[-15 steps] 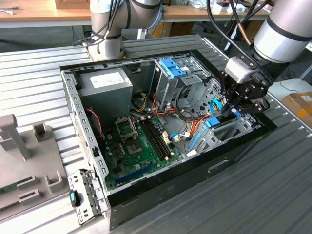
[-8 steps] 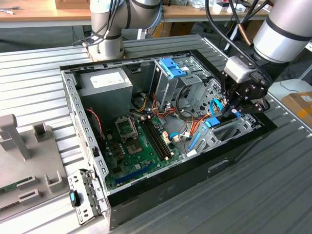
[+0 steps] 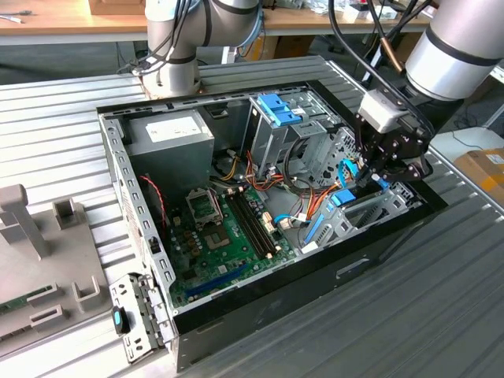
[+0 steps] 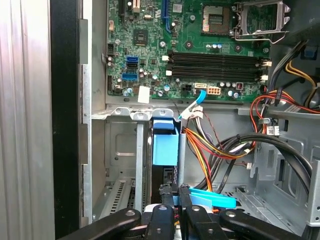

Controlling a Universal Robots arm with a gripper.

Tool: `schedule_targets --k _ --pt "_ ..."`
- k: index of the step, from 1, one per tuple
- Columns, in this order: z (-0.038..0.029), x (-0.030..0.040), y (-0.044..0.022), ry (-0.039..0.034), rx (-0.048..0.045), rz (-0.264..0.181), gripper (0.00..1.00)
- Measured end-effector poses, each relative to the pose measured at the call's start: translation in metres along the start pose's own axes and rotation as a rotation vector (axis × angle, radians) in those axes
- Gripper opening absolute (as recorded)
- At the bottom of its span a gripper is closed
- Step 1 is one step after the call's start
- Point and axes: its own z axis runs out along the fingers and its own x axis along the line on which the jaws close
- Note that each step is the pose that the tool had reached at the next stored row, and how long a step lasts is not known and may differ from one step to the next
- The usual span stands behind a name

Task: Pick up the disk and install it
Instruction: 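Insert the second disk wire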

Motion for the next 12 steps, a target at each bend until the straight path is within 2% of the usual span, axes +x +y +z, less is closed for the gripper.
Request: schedule_targets --k 4,6,7,12 --pt "-0.0027 -0.0001 -0.0002 0.0 0.0033 0.0 0.16" --pt "-0.0028 -0.0001 -0.0001 0.0005 0.0091 0.001 0.16" --pt "-0.0028 -0.0001 -0.0002 0.0007 0.0156 0.001 0.16" --pt "-0.0021 0.0008 0.0 0.0034 0.0159 0.006 0.16"
